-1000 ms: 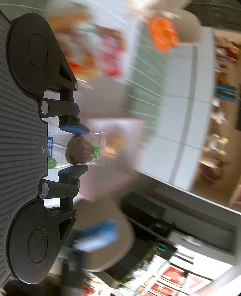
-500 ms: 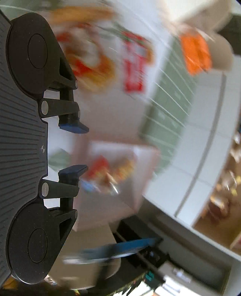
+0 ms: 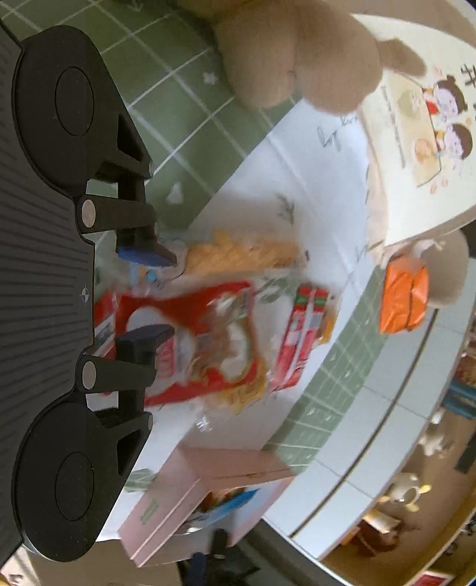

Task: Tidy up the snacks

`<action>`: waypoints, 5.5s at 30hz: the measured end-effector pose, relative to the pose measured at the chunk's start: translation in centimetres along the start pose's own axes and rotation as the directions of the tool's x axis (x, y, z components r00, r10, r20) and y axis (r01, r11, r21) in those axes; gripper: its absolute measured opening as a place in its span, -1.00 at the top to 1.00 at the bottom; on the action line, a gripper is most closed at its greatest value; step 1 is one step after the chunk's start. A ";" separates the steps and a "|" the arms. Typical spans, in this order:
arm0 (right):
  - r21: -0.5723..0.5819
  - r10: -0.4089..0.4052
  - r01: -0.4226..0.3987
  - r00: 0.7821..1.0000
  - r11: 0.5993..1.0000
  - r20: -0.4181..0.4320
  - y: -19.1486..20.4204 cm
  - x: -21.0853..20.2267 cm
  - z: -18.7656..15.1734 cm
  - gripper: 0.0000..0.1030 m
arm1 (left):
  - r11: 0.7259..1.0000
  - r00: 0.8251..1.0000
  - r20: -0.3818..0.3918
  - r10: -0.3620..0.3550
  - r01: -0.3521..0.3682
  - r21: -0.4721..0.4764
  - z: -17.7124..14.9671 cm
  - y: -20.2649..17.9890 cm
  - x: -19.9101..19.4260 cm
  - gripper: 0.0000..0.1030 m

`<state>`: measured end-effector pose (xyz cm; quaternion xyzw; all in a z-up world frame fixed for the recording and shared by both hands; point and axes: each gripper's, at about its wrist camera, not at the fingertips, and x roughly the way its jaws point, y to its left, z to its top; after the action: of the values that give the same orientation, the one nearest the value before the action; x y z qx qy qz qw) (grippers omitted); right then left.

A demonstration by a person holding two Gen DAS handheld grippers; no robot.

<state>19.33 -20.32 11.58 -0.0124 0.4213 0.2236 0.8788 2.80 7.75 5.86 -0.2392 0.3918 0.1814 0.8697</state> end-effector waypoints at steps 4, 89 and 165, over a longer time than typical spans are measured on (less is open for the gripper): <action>-0.126 0.058 -0.063 0.997 0.990 -0.049 6.8 -0.7 -2.7 -0.71 | 0.999 1.000 0.005 -0.018 0.018 0.048 0.9 1.1 0.2 0.30; -0.067 -0.121 0.114 0.986 0.991 -0.112 5.4 -5.7 -20.9 -1.00 | 0.624 0.919 -0.366 -0.145 0.372 0.687 -5.1 -9.7 3.0 0.00; -0.131 -0.074 0.062 0.993 0.989 -0.087 5.5 -6.4 -22.0 -1.00 | 0.862 0.896 -0.424 -0.131 0.314 0.397 -2.7 -8.8 4.3 -0.01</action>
<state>-2.54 -22.49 3.12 -0.0933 0.4455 0.2191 0.8630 8.32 -0.42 3.47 -0.1038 0.5542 -0.0696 0.8229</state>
